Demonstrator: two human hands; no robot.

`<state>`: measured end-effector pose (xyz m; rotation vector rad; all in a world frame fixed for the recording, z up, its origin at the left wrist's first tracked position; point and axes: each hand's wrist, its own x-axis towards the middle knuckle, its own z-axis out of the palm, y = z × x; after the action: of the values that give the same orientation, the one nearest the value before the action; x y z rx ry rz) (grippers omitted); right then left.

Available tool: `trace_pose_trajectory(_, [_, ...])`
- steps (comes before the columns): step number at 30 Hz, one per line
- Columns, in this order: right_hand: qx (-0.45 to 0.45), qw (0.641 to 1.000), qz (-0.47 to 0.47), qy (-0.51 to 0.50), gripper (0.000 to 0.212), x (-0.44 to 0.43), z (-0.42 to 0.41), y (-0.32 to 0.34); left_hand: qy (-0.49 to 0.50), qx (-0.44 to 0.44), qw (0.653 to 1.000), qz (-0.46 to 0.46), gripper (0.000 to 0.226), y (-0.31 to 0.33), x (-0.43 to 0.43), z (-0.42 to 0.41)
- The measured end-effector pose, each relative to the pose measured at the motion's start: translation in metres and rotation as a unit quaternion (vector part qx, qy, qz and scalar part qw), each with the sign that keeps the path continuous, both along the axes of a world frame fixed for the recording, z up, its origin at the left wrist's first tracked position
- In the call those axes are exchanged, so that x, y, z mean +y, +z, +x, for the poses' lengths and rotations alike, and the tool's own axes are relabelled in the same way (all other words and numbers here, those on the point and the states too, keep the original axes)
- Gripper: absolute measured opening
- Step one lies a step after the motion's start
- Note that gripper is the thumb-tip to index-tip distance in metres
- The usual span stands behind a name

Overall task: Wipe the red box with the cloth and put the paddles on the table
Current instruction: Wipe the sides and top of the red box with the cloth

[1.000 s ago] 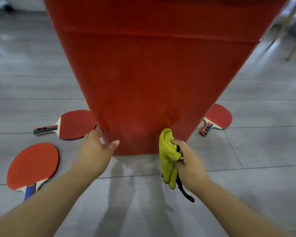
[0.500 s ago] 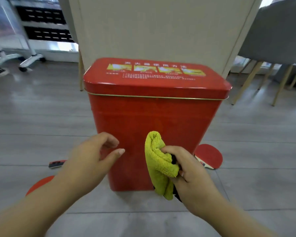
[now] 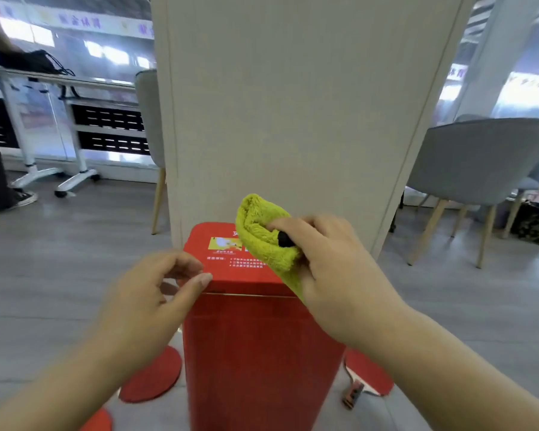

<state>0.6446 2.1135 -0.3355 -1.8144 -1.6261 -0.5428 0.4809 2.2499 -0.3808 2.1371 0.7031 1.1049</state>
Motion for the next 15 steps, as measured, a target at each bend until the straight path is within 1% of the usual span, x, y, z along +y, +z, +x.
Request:
trace_pose_trajectory(2, [-0.05,0.998,-0.009,-0.035,0.043,0.015,0.006,0.01,0.005,-0.002,1.0,0.009,0.011,0.01,0.004,0.006])
trace_pose_trajectory(5, [-0.126,0.989,-0.021,-0.08,0.042,0.04,0.021,0.013,0.013,0.001,1.0,0.022,0.012,0.011,0.01,0.013])
trace_pose_trajectory(6, [-0.132,0.986,-0.058,-0.083,0.044,0.048,0.027,0.01,0.015,0.005,0.999,0.031,0.013,0.009,0.012,0.015])
trace_pose_trajectory(7, [-0.117,0.983,-0.118,-0.079,0.049,0.055,0.033,0.004,0.016,0.014,0.999,0.039,0.015,0.005,0.014,0.017])
trace_pose_trajectory(8, [-0.077,0.975,-0.196,-0.069,0.054,0.059,0.04,-0.002,0.016,0.022,0.999,0.043,0.016,0.002,0.014,0.018])
trace_pose_trajectory(9, [-0.018,0.964,-0.26,-0.058,0.059,0.06,0.046,-0.008,0.017,0.03,0.998,0.044,0.013,-0.002,0.016,0.02])
trace_pose_trajectory(10, [0.031,0.953,-0.295,-0.052,0.06,0.058,0.051,-0.013,0.02,0.041,0.998,0.05,0.01,-0.007,0.018,0.021])
trace_pose_trajectory(11, [0.059,0.954,-0.289,-0.046,0.059,0.055,0.055,-0.018,0.029,0.056,0.996,0.062,0.011,-0.013,0.021,0.022])
trace_pose_trajectory(12, [0.068,0.962,-0.261,-0.047,0.054,0.051,0.059,-0.023,0.039,0.072,0.994,0.076,0.016,-0.019,0.025,0.022])
trace_pose_trajectory(15, [0.029,0.986,-0.154,-0.056,0.036,0.032,0.072,-0.033,0.054,0.111,0.987,0.106,0.031,-0.034,0.03,0.026])
